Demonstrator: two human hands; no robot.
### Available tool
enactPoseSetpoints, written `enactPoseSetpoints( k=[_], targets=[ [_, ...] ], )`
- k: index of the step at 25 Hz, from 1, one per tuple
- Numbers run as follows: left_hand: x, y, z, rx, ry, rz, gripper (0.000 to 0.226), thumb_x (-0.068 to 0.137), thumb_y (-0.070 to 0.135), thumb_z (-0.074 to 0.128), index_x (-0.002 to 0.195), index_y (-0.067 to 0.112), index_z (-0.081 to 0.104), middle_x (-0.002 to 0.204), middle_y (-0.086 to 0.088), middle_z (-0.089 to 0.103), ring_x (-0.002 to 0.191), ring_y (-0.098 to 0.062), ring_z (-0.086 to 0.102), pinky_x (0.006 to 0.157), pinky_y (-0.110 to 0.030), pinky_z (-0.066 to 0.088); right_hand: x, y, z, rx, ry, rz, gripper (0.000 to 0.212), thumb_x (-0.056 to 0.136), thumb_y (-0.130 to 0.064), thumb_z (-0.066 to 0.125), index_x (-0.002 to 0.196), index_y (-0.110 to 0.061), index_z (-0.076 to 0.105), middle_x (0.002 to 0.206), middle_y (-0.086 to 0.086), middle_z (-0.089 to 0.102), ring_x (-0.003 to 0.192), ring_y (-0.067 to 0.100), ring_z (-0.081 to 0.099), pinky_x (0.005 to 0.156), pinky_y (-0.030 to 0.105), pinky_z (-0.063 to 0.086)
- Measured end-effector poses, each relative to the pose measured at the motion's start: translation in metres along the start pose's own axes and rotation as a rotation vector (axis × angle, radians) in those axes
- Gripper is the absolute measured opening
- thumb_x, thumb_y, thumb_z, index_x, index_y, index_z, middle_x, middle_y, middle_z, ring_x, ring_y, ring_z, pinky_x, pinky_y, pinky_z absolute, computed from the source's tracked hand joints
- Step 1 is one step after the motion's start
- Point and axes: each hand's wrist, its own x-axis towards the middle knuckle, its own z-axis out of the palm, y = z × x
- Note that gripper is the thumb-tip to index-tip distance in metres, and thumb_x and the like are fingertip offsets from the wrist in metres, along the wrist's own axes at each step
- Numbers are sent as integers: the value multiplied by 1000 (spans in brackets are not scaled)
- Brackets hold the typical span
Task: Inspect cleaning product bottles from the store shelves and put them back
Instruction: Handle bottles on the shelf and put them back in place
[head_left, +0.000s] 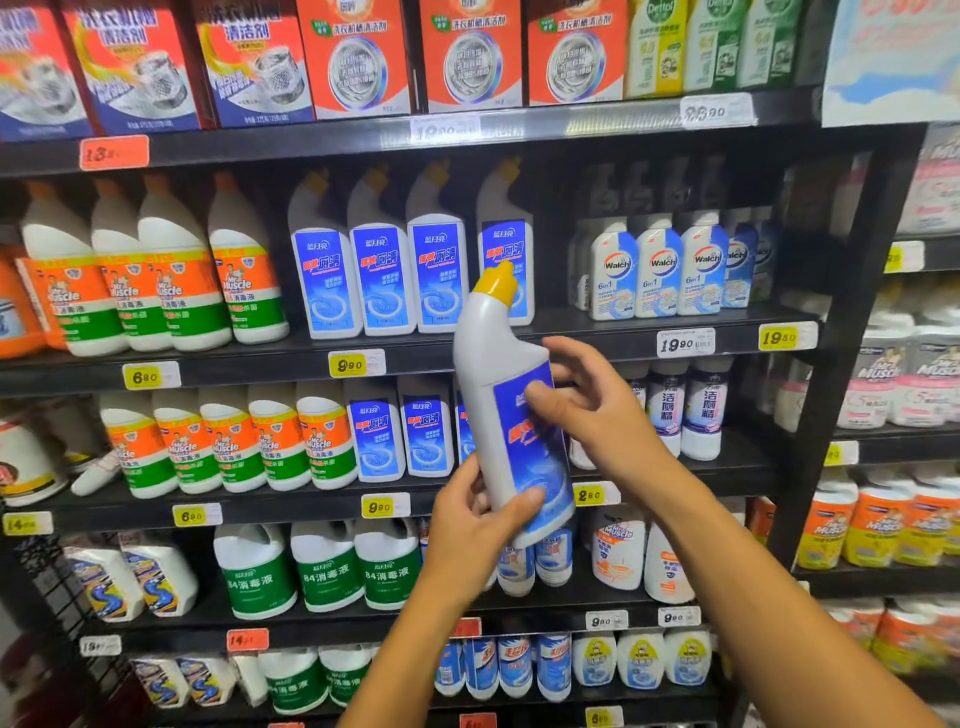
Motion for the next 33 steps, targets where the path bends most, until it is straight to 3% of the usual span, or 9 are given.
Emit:
enactPoseSetpoints(
  k=[2, 4, 7, 10, 14, 17, 23, 28, 33],
  targets=[
    [7, 0, -16, -99, -122, -43, 54, 64, 25, 83, 115, 15, 64, 111, -5, 74, 106, -23, 70, 84, -31, 57, 4, -1, -7, 37, -32, 51, 45, 86, -20, 64, 129, -11, 53, 101, -2, 70, 86, 1, 68, 67, 16, 53],
    [11, -3, -25, -137, -207, -86, 55, 65, 25, 82, 116, 14, 64, 117, -10, 72, 111, -30, 67, 89, -39, 56, 4, 4, -12, 32, -123, 110, 44, 86, -22, 64, 129, -13, 55, 106, 1, 74, 94, 7, 70, 71, 21, 56],
    [14, -8, -28, -153, -267, -133, 52, 71, 22, 80, 120, 14, 64, 120, -12, 70, 113, -31, 66, 88, -37, 57, 1, 15, -17, 21, -193, 160, 49, 80, -24, 72, 126, -18, 57, 110, 6, 75, 102, 21, 72, 78, 29, 58],
    [15, -14, -30, -166, -287, -189, 53, 75, 15, 77, 125, 11, 59, 121, -11, 70, 113, -29, 66, 88, -35, 57, 1, 27, -18, 16, -169, 180, 45, 80, -25, 74, 122, -19, 60, 110, 6, 75, 101, 22, 73, 75, 27, 58],
    [16, -24, -36, -108, -320, -272, 56, 83, 6, 71, 133, 21, 51, 121, -5, 71, 113, -24, 67, 86, -31, 57, -3, 56, -16, 63, -92, 247, 45, 80, -22, 74, 122, -15, 58, 107, 7, 76, 96, 22, 74, 69, 25, 57],
    [17, -38, -42, 5, -312, -302, 62, 84, -2, 71, 131, 32, 48, 116, -3, 72, 106, -20, 70, 80, -31, 58, -10, 84, -11, 86, -39, 327, 53, 77, -21, 77, 123, -9, 54, 106, 11, 76, 95, 27, 74, 70, 29, 59],
    [15, -70, -39, 59, -292, -354, 80, 86, -8, 67, 142, 36, 32, 126, -11, 64, 106, -26, 70, 91, -46, 57, -16, 134, -10, 99, 46, 441, 52, 74, -27, 79, 119, -10, 57, 102, 10, 77, 92, 25, 75, 68, 30, 59],
    [36, -91, -21, 17, -258, -386, 81, 87, -6, 67, 147, 31, 27, 125, -13, 64, 104, -22, 70, 83, -35, 59, 0, 159, -34, 103, 49, 465, 49, 79, -31, 78, 120, -14, 59, 106, 8, 76, 96, 26, 74, 72, 32, 60],
    [71, -107, 2, 110, -157, -380, 81, 88, -7, 65, 152, 21, 25, 134, -16, 56, 118, -32, 61, 98, -50, 52, 31, 178, -58, 135, 65, 451, 33, 86, -21, 75, 117, -17, 62, 104, 7, 77, 94, 25, 75, 68, 30, 60]
  ],
)
